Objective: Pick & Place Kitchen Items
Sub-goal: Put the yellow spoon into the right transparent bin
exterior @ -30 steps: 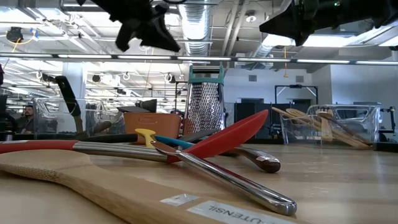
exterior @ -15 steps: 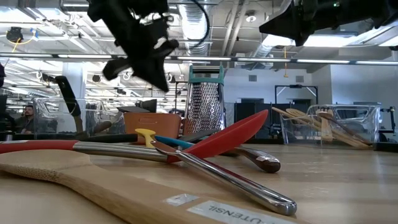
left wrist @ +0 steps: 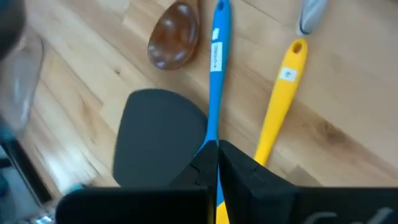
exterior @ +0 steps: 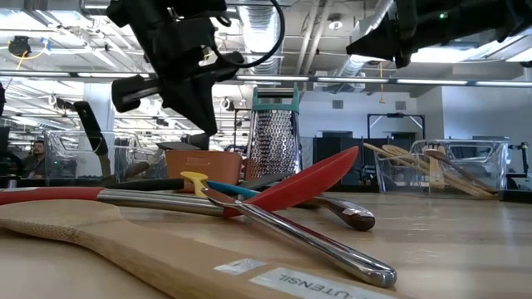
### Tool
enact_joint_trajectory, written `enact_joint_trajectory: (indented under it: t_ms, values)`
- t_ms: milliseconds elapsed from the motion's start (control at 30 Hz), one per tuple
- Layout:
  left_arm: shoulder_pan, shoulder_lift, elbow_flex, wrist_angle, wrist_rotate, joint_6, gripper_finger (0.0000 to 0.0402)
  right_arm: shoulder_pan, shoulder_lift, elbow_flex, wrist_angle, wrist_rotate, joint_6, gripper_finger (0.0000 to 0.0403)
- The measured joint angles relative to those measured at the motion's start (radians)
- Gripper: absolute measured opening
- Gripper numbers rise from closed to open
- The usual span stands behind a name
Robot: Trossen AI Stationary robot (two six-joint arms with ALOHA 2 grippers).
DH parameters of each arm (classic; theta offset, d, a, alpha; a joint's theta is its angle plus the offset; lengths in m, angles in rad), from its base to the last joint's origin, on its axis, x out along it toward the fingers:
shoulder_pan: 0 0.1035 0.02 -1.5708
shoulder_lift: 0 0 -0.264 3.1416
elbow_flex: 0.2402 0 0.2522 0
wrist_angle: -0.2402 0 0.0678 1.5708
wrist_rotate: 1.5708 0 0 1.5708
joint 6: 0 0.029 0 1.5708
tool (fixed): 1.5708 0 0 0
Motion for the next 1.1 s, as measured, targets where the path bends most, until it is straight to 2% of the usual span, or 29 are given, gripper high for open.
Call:
enact_joint_trajectory:
  t_ms: [167, 333, 633, 733, 867, 1100]
  values:
    - [0.007, 0.000, -0.001, 0.003, 0.000, -0.145, 0.0002, 0.002, 0.000, 0.000, 0.000, 0.000, 0.000, 0.0001]
    - [0.008, 0.000, -0.003, 0.007, -0.009, -0.151, 0.0017, 0.002, 0.000, 0.000, 0.000, 0.000, 0.000, 0.0001]
    - [0.008, 0.074, -0.001, 0.005, -0.002, -0.120, 0.0080, 0.002, 0.000, 0.000, 0.000, 0.000, 0.000, 0.0001]
    - [0.008, 0.081, 0.034, -0.012, -0.022, -0.070, 0.0065, 0.002, 0.000, 0.000, 0.000, 0.000, 0.000, 0.0001]
    - [0.030, 0.080, 0.112, -0.058, -0.024, -0.067, 0.0012, 0.002, 0.000, 0.000, 0.000, 0.000, 0.000, 0.0001]
    - [0.151, 0.146, 0.251, -0.178, 0.032, -0.063, 0.0003, 0.001, 0.000, 0.000, -0.004, 0.000, 0.000, 0.0001]
